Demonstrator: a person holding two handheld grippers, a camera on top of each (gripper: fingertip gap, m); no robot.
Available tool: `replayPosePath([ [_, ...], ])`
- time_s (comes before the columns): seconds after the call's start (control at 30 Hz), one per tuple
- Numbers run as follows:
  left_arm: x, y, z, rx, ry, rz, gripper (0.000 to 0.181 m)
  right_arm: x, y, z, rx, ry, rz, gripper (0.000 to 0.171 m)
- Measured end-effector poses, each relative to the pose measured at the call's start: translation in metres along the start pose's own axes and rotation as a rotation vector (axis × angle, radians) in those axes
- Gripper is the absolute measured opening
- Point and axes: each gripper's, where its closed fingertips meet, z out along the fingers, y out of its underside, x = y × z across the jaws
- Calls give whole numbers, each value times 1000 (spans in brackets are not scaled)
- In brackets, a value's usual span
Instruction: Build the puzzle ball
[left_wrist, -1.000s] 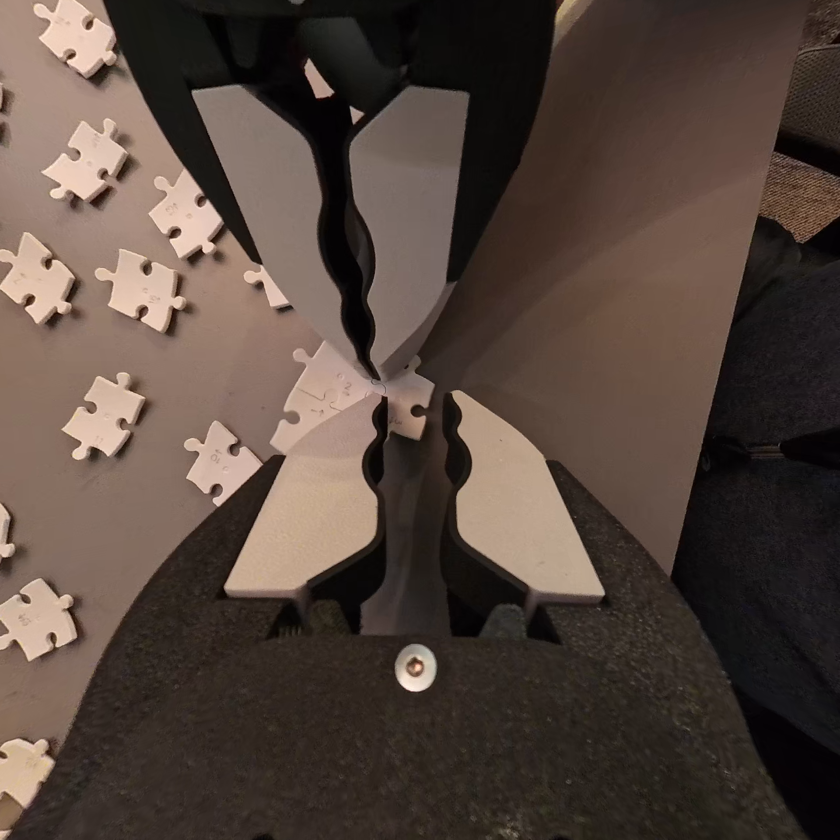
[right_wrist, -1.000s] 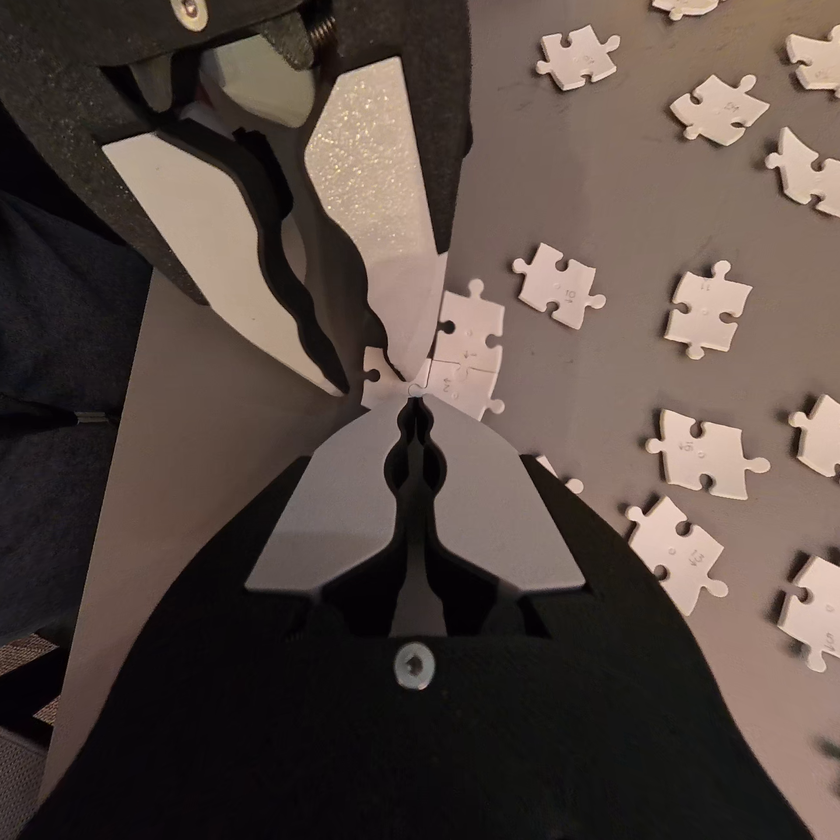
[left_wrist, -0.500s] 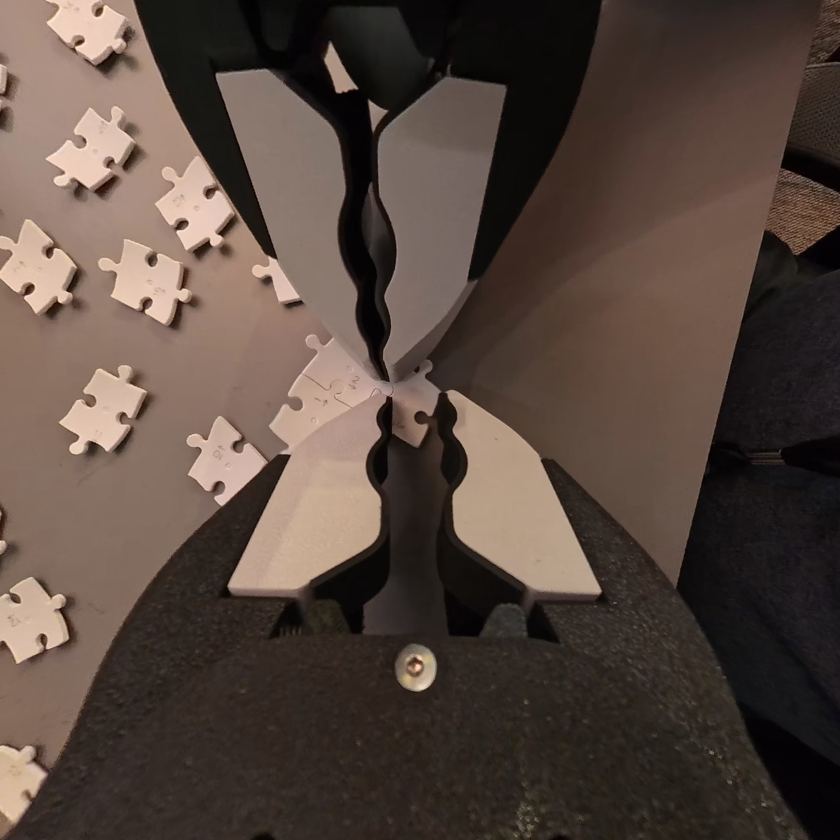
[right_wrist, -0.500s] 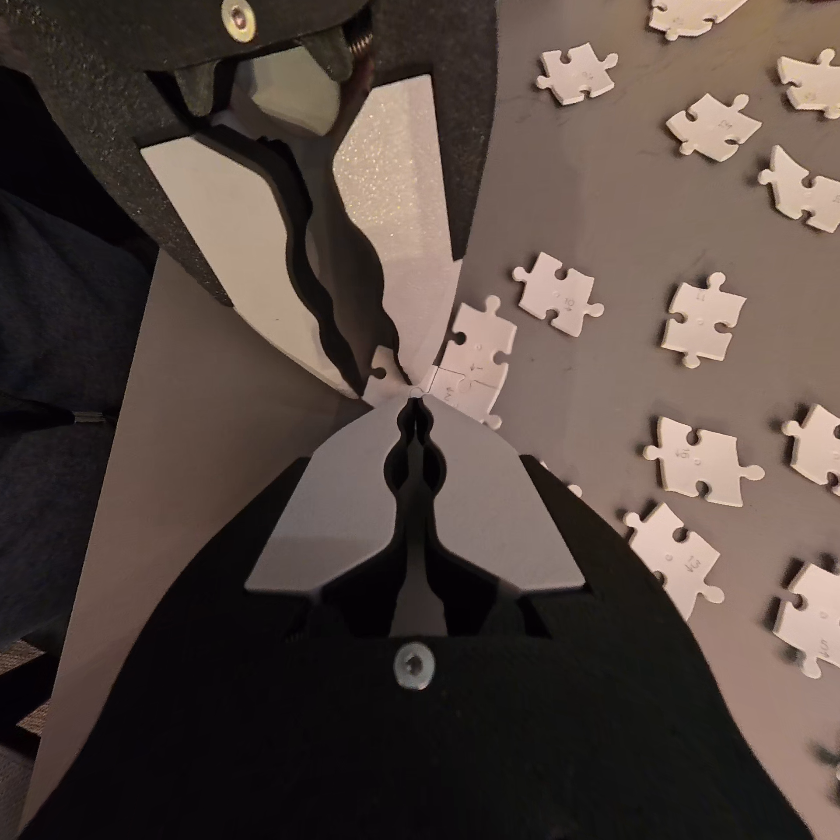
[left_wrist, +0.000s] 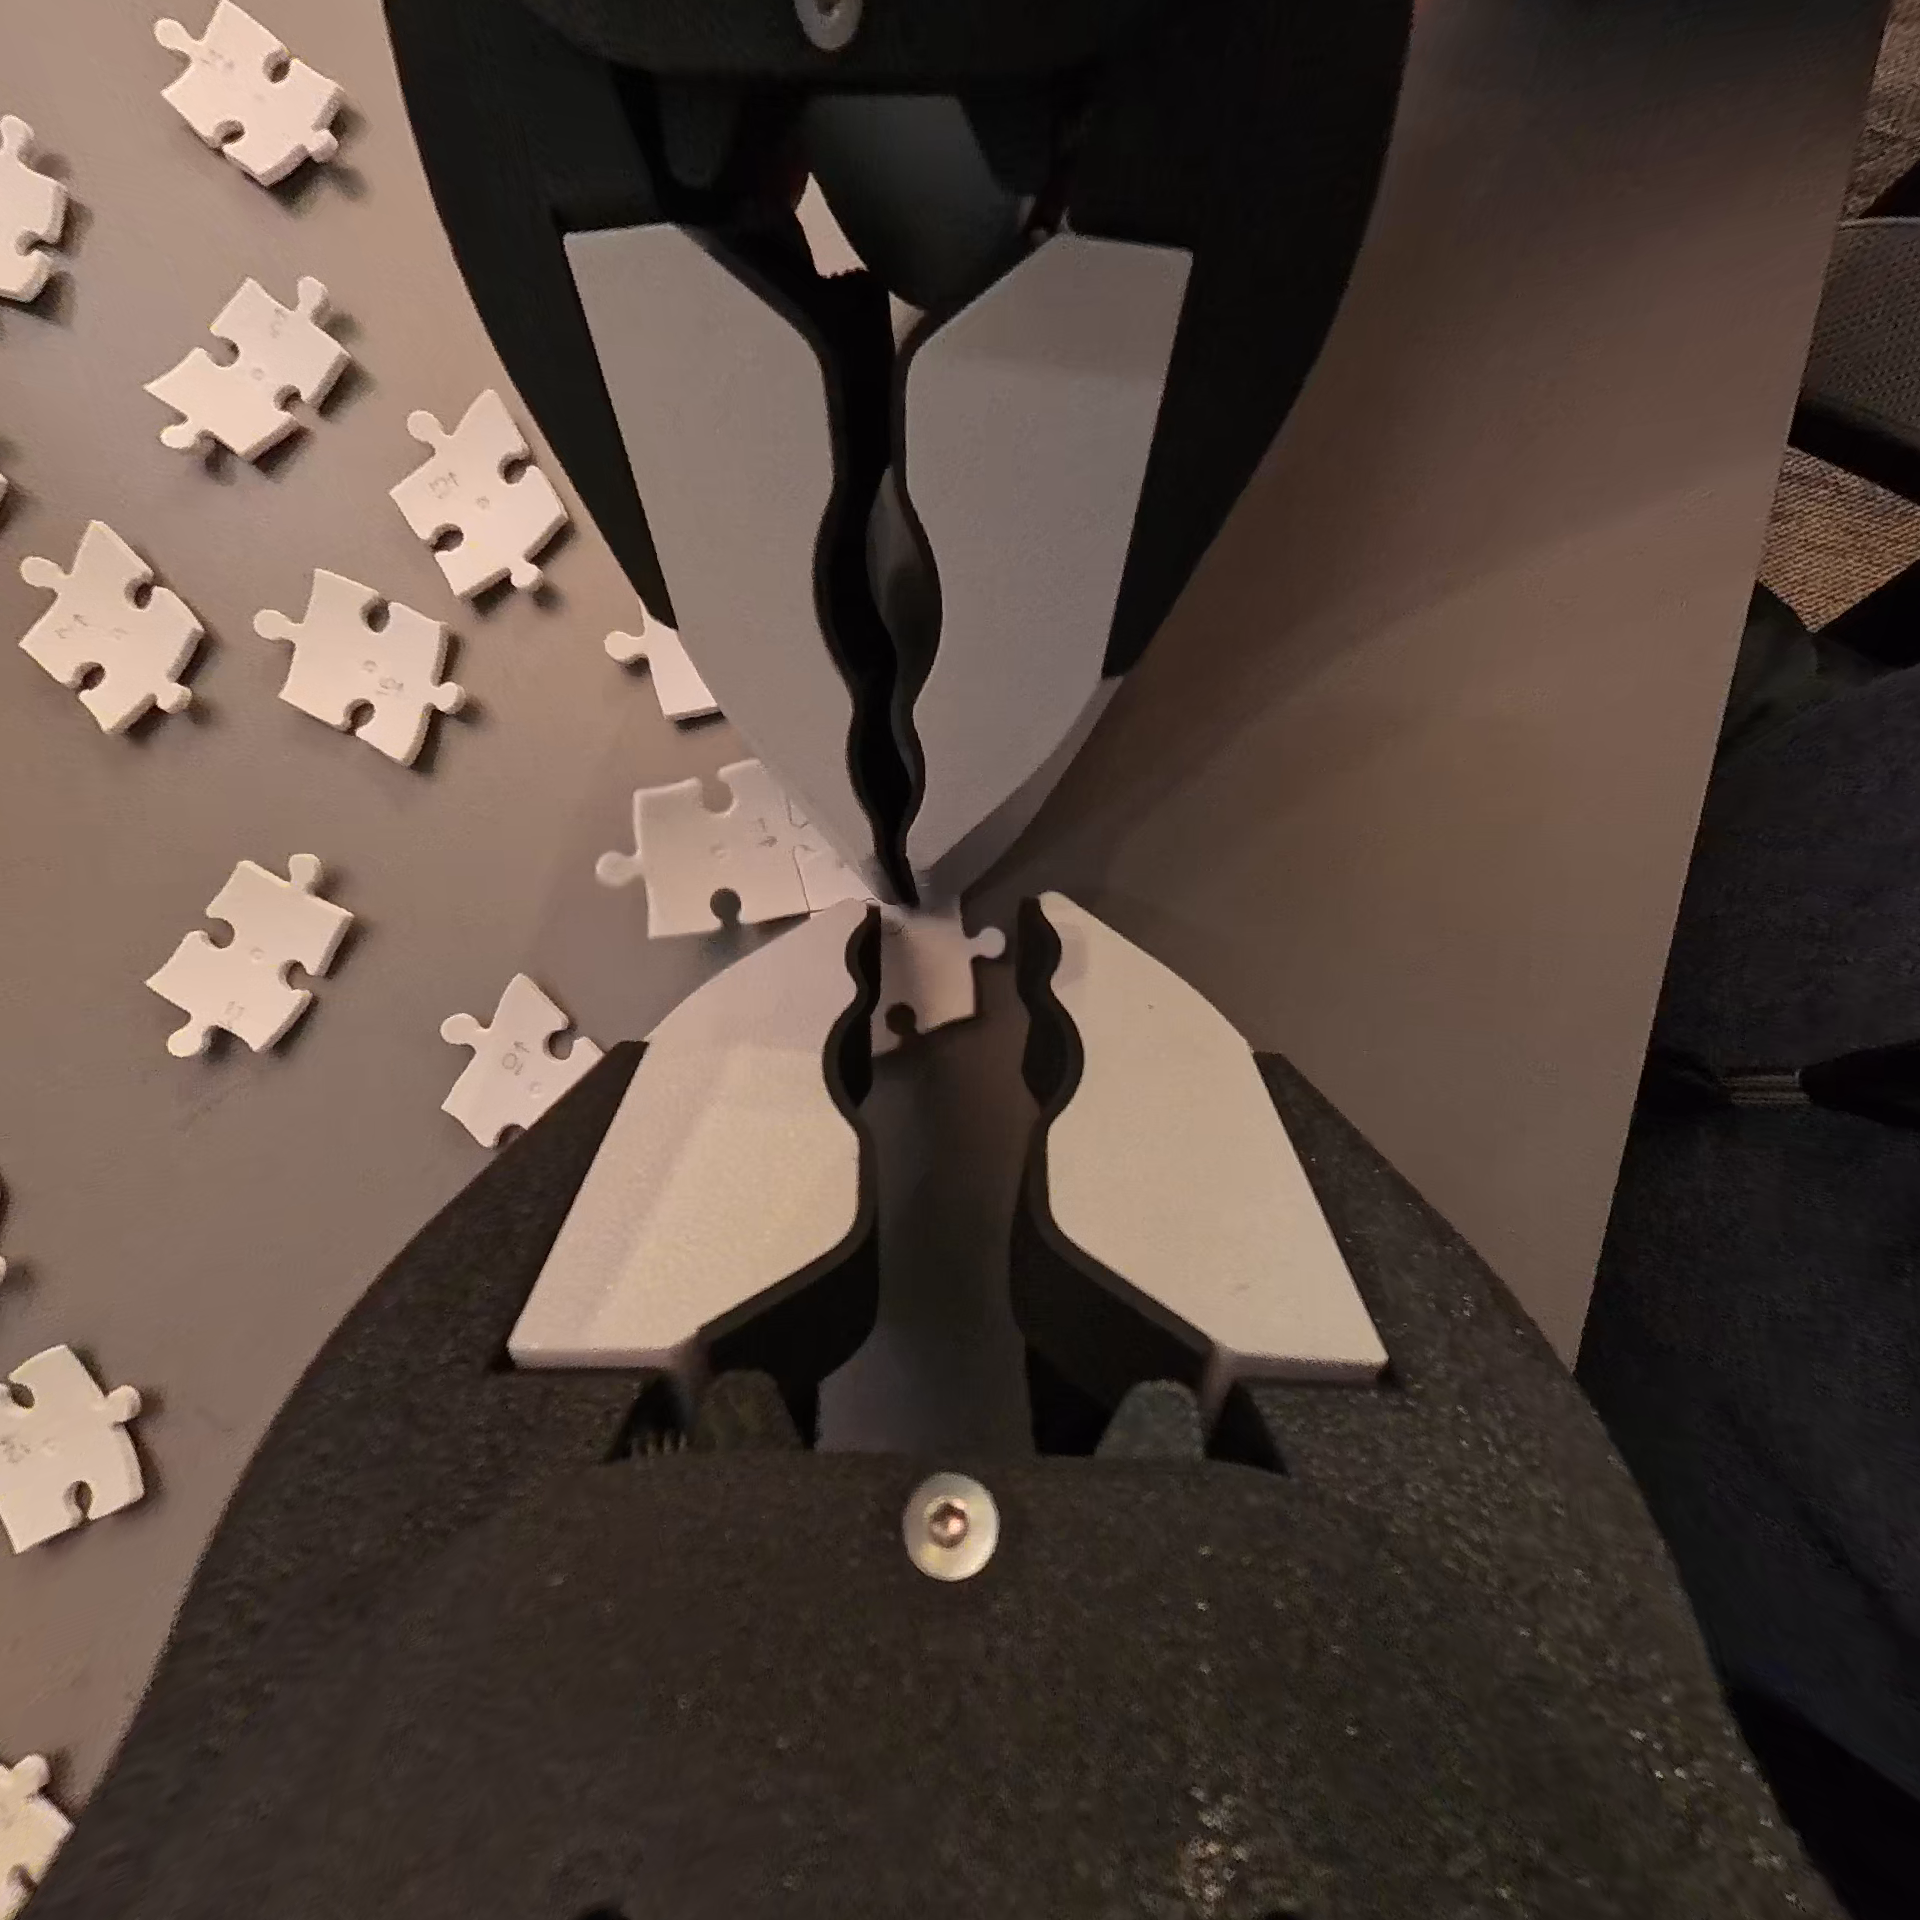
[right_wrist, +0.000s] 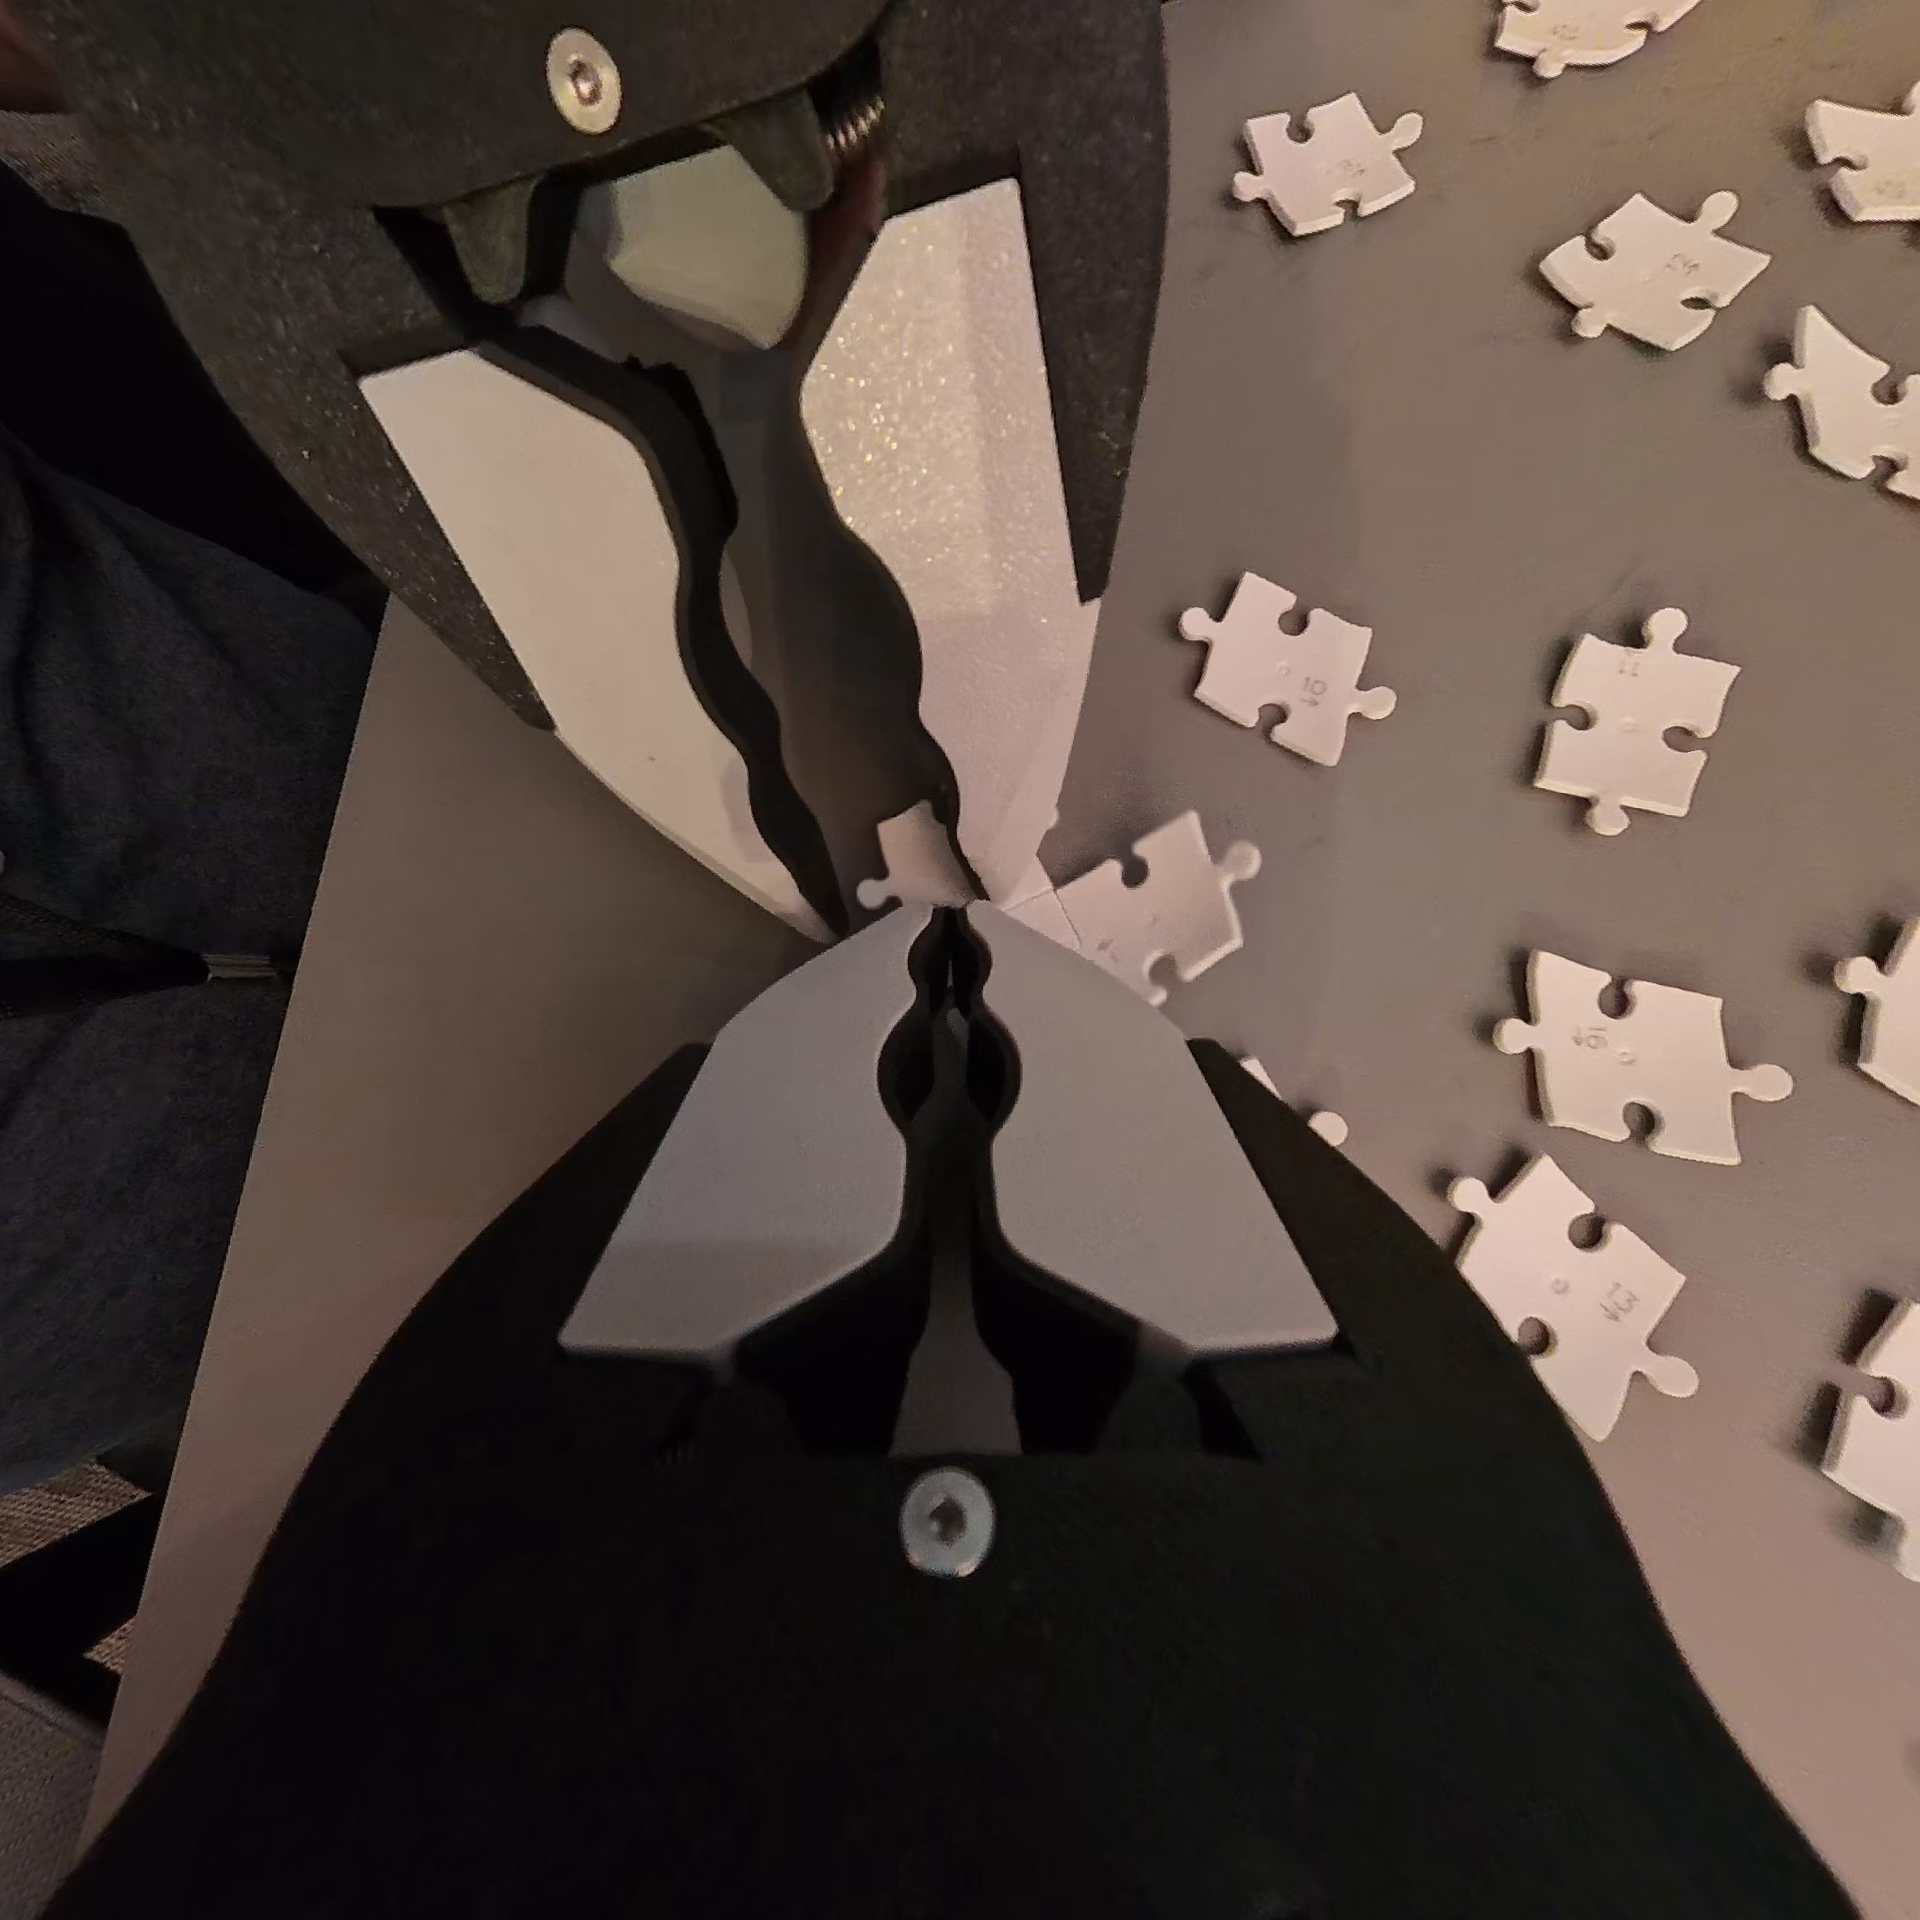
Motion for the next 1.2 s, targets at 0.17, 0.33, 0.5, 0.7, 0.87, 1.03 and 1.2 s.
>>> replayPosePath([
  [0.17,-1,0,1,7,-18,17,24,-1,-1,-2,9,-9,-1,2],
  [0.33,1,-1,0,26,7,-5,27,5,-7,-12,61,3,32,1],
  [0.5,-2,4,-9,33,-14,-35,36,9,-4,-11,49,23,36,1],
  [0.7,-11,16,-26,47,-79,-141,36,10,-10,-8,39,29,40,1],
  [0.87,-13,18,-25,86,-49,-237,36,6,1,-2,-49,27,23,2],
  [1.03,-13,19,-19,81,-4,-280,41,6,2,-2,-44,23,34,2],
  [1.2,-7,16,-16,94,24,-271,41,5,2,-2,-39,20,34,2],
])
